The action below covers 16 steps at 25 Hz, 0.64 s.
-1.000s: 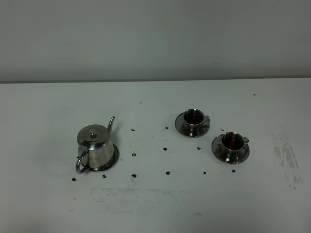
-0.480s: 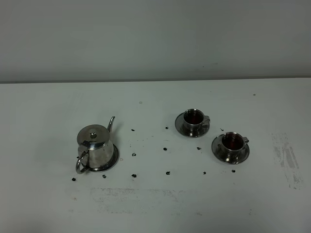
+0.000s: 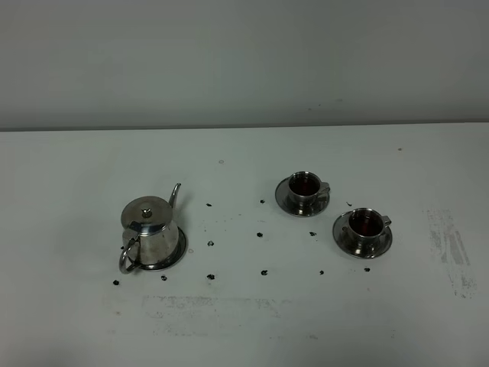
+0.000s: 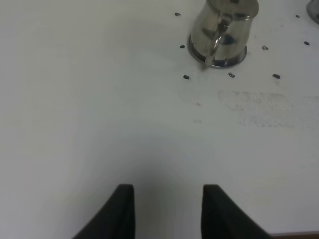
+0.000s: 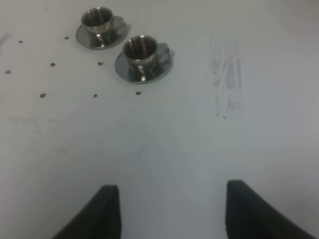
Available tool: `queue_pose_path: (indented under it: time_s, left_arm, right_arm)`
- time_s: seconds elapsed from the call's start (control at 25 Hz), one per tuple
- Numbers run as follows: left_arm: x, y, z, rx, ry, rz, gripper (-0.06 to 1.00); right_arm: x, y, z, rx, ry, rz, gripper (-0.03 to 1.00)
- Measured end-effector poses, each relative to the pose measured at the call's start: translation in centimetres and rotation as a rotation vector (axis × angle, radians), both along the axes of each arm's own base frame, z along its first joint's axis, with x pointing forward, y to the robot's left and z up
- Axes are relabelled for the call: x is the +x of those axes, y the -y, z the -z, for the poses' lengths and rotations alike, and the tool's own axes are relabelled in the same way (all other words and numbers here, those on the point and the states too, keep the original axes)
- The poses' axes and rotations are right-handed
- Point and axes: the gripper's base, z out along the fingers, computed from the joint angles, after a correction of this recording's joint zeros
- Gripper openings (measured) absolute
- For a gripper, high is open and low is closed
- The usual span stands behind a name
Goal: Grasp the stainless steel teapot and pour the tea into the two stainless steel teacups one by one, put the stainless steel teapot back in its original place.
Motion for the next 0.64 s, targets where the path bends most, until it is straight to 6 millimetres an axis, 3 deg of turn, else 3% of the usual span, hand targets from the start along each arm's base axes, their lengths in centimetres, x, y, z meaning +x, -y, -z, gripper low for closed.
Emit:
queue_pose_path:
  time_s: [0.64]
  left_arm:
    - [0.00, 0.00, 0.00, 0.000, 0.000, 0.000, 0.31]
  right_arm:
    - [0.01, 0.00, -0.01, 0.000, 0.002, 0.000, 0.47]
